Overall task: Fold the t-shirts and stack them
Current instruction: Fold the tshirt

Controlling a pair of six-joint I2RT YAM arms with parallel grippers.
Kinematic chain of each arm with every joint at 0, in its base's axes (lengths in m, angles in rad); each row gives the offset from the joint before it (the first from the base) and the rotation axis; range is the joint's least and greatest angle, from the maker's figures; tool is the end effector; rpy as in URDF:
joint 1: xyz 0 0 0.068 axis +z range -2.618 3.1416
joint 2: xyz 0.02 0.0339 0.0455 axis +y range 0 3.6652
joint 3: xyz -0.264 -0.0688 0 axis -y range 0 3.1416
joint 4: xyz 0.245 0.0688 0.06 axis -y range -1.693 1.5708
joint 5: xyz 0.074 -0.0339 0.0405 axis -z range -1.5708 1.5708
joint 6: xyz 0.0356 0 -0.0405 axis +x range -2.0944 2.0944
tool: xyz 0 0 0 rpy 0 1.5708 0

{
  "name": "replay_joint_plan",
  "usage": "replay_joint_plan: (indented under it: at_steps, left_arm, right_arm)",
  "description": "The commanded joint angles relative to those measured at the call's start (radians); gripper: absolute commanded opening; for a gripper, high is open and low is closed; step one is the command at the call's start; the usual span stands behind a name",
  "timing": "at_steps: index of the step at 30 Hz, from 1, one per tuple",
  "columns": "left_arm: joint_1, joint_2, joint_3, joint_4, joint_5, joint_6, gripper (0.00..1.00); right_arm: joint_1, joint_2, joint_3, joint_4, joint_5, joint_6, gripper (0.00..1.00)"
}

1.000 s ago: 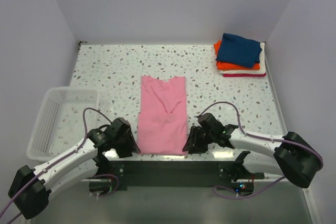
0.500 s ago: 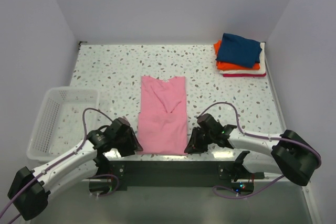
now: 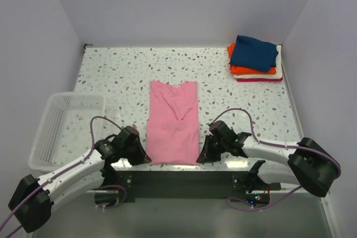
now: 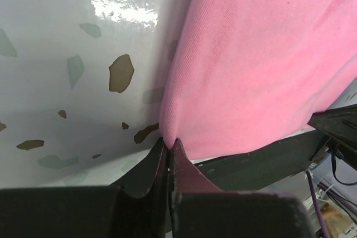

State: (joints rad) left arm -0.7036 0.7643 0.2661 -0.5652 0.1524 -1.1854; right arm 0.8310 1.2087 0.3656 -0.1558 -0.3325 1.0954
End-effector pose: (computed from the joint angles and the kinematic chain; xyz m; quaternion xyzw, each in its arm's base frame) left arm 0.0929 -0.0859 0.1364 -0.2117 0.9419 -0.2460 0.0870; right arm 0.1212 0.1500 0.1268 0.0784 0.9441 0.3190 0.0285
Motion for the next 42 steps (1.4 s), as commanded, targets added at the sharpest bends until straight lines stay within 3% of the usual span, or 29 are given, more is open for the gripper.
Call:
replay_joint_plan:
  at_steps: [1, 12, 18, 30, 42]
  left_arm:
    - [-0.008, 0.006, 0.041, 0.008, 0.001, 0.024, 0.00]
    - [-0.050, -0.043, 0.127, -0.139, 0.021, 0.084, 0.00]
    - [-0.060, -0.048, 0.243, -0.191, -0.020, 0.122, 0.00]
    - [-0.011, 0.131, 0.450, -0.096, -0.079, 0.240, 0.00]
    - [0.170, 0.315, 0.629, 0.021, 0.013, 0.378, 0.00]
  right_arm:
    - [0.003, -0.032, 0.039, -0.025, 0.012, -0.037, 0.00]
    - [0.063, -0.178, 0.025, -0.106, -0.022, -0.109, 0.00]
    - [0.076, -0.268, 0.120, -0.250, 0.056, -0.178, 0.00]
    - [0.017, -0.179, 0.354, -0.383, 0.210, -0.250, 0.00]
    - [-0.204, -0.006, 0.555, -0.347, 0.148, -0.341, 0.00]
